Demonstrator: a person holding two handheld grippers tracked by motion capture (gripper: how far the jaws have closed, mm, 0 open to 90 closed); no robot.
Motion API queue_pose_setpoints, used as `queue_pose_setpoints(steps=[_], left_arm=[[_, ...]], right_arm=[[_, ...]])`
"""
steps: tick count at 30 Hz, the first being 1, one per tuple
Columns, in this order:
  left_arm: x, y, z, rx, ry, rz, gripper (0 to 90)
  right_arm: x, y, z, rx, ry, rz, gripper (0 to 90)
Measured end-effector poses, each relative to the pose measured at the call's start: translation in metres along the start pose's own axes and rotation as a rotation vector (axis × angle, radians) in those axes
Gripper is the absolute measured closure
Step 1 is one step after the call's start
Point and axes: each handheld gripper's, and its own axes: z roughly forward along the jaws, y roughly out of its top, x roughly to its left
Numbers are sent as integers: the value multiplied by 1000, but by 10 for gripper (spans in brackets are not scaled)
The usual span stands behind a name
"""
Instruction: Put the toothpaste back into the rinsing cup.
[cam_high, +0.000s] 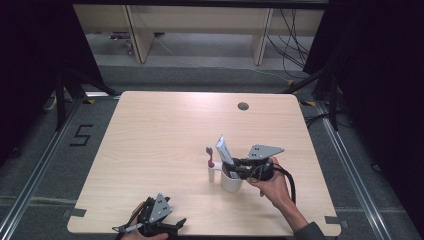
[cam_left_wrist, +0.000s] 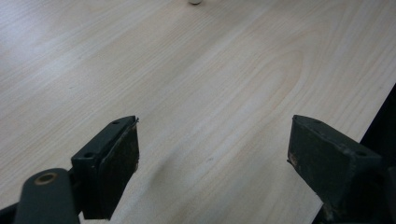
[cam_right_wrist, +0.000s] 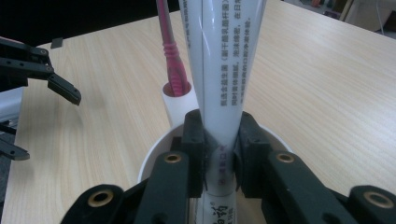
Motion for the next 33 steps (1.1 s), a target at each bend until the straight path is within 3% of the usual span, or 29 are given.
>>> queue_pose_setpoints(steps=[1,2,5,7,8,9,13,14,19,20,21,27,33], left_arm=[[1,0,-1,14,5,17,163],[0,0,1,-9,4,-3,163],[0,0,0,2,5,3,163],[2,0,-1,16,6,19,163],[0,0,1,-11,2,-8,163],[1,0,-1,11,5,14,163],[1,0,-1,12,6,13,163],[0,0,1,-13,3,-12,163],[2,0,-1,19,7,19,163],[0,0,1,-7,3,-2,163],[0,0,0,0,6,2,163],[-1,0,1,-10,0,-10,163],[0,0,0,1,4,3,163]], right_arm=[[1,-1,0,13,13,16,767],[2,-1,-1,16,13,20,768],[2,-3,-1,17,13,28,768],[1,-4,-1,19,14,14,767],[1,-4,-2,17,1,-2,767],[2,-5,-1,21,10,21,767],[2,-6,-2,24,7,12,766],[2,-6,-2,21,7,9,765],[3,-6,-2,22,9,5,759],[2,-7,-2,19,9,4,755],[2,-7,-2,18,9,5,752],[4,-8,-5,32,-6,31,710],[4,-6,-8,20,-9,44,650]])
